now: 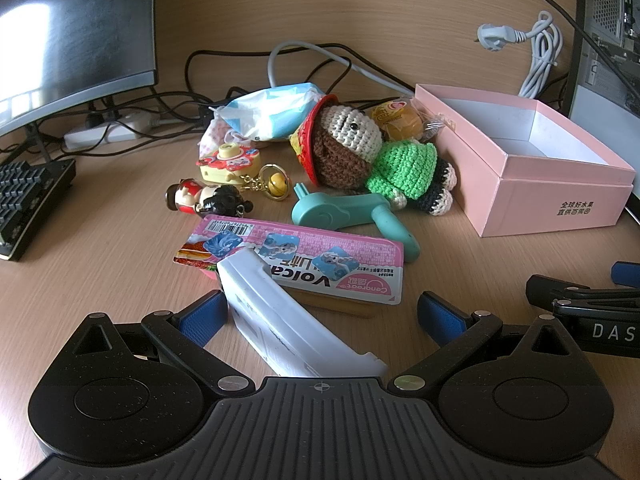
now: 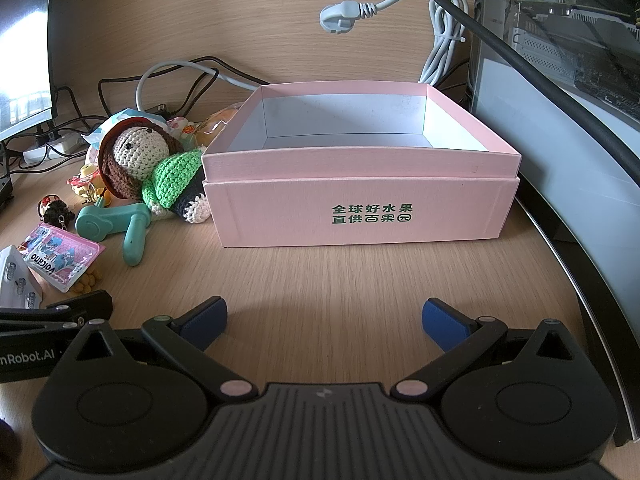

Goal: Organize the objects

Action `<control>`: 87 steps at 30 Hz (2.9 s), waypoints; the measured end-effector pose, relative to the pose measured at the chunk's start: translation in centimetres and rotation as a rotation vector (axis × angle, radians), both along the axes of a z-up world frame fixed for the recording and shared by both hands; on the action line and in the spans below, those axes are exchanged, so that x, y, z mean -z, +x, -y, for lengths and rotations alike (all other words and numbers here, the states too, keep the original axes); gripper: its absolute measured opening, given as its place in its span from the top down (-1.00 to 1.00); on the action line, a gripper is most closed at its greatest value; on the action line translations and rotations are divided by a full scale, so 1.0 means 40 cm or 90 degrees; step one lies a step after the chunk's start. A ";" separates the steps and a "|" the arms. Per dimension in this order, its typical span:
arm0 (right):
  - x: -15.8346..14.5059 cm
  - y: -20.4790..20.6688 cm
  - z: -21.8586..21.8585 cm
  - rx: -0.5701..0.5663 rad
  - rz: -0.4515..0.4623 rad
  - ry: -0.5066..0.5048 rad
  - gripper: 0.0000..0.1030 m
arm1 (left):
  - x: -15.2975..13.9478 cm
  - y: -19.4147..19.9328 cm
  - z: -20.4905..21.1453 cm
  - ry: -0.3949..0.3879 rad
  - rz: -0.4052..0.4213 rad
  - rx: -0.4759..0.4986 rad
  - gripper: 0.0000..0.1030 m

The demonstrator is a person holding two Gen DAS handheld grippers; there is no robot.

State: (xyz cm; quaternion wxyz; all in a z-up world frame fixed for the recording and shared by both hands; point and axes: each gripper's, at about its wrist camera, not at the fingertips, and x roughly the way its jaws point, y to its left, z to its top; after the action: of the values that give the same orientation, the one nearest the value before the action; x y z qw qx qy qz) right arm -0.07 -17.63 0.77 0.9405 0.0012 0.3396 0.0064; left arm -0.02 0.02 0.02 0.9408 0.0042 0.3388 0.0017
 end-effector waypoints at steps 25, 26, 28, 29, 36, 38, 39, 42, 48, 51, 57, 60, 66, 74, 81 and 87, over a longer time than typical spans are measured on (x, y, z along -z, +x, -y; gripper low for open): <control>-0.008 0.025 0.000 -0.030 -0.046 0.000 -1.00 | -0.012 -0.004 -0.021 -0.028 -0.012 -0.018 -0.99; -0.010 0.022 0.001 -0.035 -0.050 0.001 -1.00 | -0.023 -0.016 -0.042 -0.065 -0.016 -0.025 -0.99; -0.009 0.007 0.004 -0.034 -0.047 0.002 -1.00 | -0.050 -0.036 -0.074 -0.112 -0.003 -0.068 -0.99; -0.009 0.000 0.003 -0.028 -0.046 0.001 -1.00 | -0.060 -0.040 -0.086 -0.127 0.003 -0.089 -0.99; -0.018 -0.005 -0.020 0.021 -0.068 0.000 -1.00 | -0.058 0.079 -0.123 -0.172 -0.075 -0.142 -0.99; -0.025 -0.008 -0.036 0.040 -0.089 0.006 -1.00 | -0.060 0.101 -0.122 -0.119 -0.076 -0.115 -0.99; -0.031 -0.017 -0.048 0.047 -0.097 0.021 -1.00 | -0.065 0.110 -0.132 -0.095 -0.070 -0.094 -0.99; -0.049 -0.067 -0.105 0.071 -0.057 0.070 -1.00 | -0.080 0.126 -0.177 -0.020 -0.039 -0.070 -0.99; -0.077 -0.176 -0.253 0.063 0.001 0.087 -1.00 | -0.123 0.112 -0.314 -0.044 -0.029 -0.037 -0.99; -0.087 -0.204 -0.278 0.026 0.026 0.073 -1.00 | -0.124 0.062 -0.338 -0.077 -0.028 -0.001 -0.99; -0.134 -0.213 -0.227 0.024 0.018 0.028 -1.00 | -0.115 -0.021 -0.357 -0.219 -0.119 0.008 -0.99; -0.167 -0.230 -0.193 0.023 0.019 -0.026 -1.00 | -0.143 -0.040 -0.277 -0.235 -0.100 0.060 -0.99; -0.207 -0.246 -0.145 0.019 0.003 -0.058 -1.00 | -0.111 -0.014 -0.143 -0.150 -0.081 0.096 -0.99; -0.212 -0.138 -0.111 -0.038 0.032 -0.056 -0.89 | -0.107 -0.013 -0.215 0.059 -0.052 0.015 -0.99; -0.148 -0.067 -0.105 -0.107 0.009 -0.022 -0.83 | -0.197 -0.075 -0.339 -0.117 -0.043 -0.005 -0.98; -0.097 -0.048 -0.097 -0.132 -0.011 -0.004 -0.86 | -0.185 -0.134 -0.271 -0.106 -0.075 0.002 -0.98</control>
State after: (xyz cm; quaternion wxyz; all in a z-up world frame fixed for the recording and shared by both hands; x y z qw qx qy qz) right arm -1.99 -13.77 4.66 0.9317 -0.0371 0.3463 0.1029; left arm -5.37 10.84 7.41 0.9163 -0.0734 0.3928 -0.0279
